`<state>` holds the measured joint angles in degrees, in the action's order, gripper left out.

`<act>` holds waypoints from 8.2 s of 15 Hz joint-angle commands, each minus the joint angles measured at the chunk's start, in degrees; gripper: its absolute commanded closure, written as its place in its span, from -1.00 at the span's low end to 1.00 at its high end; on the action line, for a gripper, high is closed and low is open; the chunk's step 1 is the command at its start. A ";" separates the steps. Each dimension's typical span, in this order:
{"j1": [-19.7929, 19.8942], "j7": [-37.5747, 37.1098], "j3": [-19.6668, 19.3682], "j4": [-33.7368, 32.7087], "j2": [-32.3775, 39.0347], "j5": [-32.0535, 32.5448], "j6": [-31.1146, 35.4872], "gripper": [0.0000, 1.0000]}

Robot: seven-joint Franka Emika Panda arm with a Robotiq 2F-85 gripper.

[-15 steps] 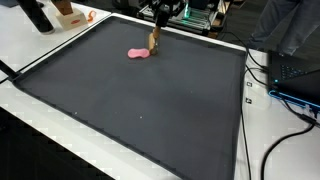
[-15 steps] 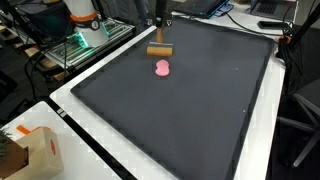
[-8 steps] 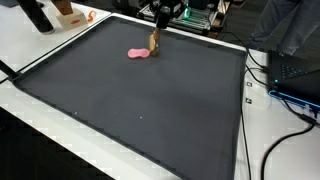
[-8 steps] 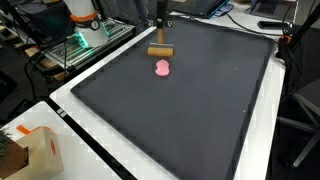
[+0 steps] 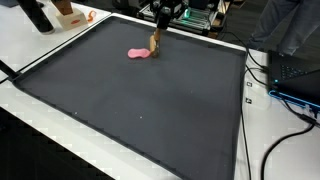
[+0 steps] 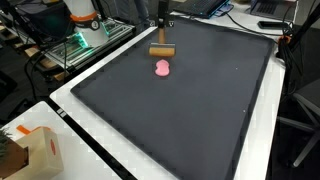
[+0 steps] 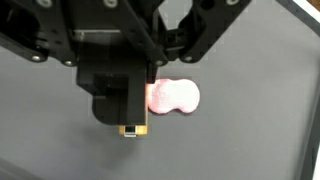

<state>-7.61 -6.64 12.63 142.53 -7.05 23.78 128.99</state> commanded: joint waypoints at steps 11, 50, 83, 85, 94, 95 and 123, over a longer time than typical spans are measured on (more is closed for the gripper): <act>0.05 3.96 -1.77 -0.11 -3.64 0.28 0.80 0.52; -2.49 42.39 -9.13 -9.75 -11.98 -7.79 -13.81 0.52; 3.95 64.51 -11.02 -1.51 6.94 -2.48 10.76 0.52; 4.12 64.30 -11.11 -1.90 7.83 -2.38 11.75 0.52; 5.46 64.07 -11.85 -1.46 8.86 -2.08 17.26 0.52; 5.53 64.09 -11.86 -1.43 8.97 -1.85 17.66 0.52; 6.98 62.61 -12.47 -1.26 8.79 -3.23 26.85 0.52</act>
<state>-1.28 56.79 0.71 141.10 -1.07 20.30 151.68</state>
